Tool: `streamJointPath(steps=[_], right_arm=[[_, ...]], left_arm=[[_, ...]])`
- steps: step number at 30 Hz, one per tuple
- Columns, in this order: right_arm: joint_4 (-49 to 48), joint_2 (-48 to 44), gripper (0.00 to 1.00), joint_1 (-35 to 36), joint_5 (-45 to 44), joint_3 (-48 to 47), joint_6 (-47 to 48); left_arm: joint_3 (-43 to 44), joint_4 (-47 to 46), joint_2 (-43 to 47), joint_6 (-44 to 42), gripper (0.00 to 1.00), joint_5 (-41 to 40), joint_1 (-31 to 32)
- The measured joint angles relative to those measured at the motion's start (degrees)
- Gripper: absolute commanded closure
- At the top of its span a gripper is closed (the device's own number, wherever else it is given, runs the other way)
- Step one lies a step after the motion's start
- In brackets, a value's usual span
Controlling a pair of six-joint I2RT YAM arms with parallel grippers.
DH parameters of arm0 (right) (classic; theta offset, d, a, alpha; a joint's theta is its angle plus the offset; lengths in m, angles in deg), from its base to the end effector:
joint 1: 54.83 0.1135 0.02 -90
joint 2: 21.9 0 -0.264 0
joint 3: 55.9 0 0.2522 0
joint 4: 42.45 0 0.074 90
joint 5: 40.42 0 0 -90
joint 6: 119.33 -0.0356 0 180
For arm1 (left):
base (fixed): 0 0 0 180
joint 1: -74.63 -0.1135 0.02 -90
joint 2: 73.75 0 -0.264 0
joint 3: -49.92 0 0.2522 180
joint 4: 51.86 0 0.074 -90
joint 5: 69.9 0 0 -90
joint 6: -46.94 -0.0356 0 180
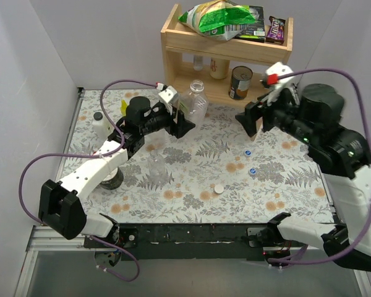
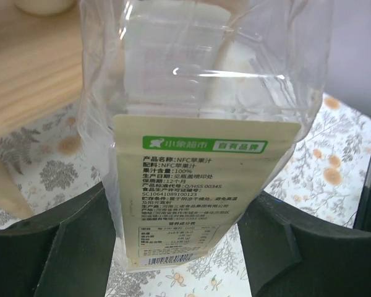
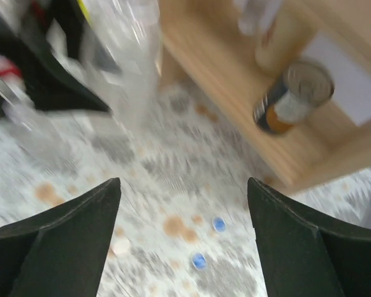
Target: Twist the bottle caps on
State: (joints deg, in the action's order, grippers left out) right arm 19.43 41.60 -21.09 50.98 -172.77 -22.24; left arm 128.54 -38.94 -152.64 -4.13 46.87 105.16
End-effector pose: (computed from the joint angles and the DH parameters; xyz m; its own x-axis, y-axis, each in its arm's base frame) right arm 0.1334 0.0902 0.5359 -0.0511 -0.1825 -0.9819 -0.5861 0.8015 -0.1185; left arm 0.2712 -0.1786 0.3472 -0.6752 -0.2531 -0.6928 0.5232 0.4978 -0.6917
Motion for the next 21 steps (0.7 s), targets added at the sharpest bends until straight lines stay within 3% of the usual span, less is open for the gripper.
streamJointPath(steps=[4, 6, 10, 13, 16, 18, 19, 21], right_arm=[[4.28, 3.82, 0.26, -0.04, -5.88, 10.78, 7.76], [5.46, 5.92, 0.27, -0.17, -5.51, 18.95, 12.35], [5.35, 3.54, 0.14, -0.50, 1.57, 35.01, 22.34], [3.06, -2.27, 0.16, -0.20, 5.68, 42.97, 28.24], [0.72, -3.48, 0.25, 0.15, 10.84, 44.87, 35.10], [-0.44, -1.40, 0.18, 0.20, 14.73, 45.70, 39.43], [-1.07, 0.00, 0.06, 0.35, 16.41, 46.69, 41.00], [-2.49, 2.73, 0.05, 0.92, 18.40, 49.51, 43.08]], left_arm=[[1.79, -0.04, 1.88, 3.10, 1.00, 1.31, -1.70], [2.62, 0.07, 3.50, 3.69, 1.00, 1.75, -2.69], [4.48, 0.39, 6.38, 3.43, 1.00, 2.12, -3.04], [4.81, 1.75, 9.22, 1.86, 1.00, 2.32, -3.04], [5.81, 3.93, 11.17, 0.15, 1.00, 2.38, -3.04], [6.88, 5.92, 11.96, -0.98, 1.00, 2.38, -3.10], [7.37, 6.80, 12.15, -1.29, 1.00, 2.38, -3.21], [7.72, 7.80, 12.55, -1.81, 1.00, 2.36, -3.63]])
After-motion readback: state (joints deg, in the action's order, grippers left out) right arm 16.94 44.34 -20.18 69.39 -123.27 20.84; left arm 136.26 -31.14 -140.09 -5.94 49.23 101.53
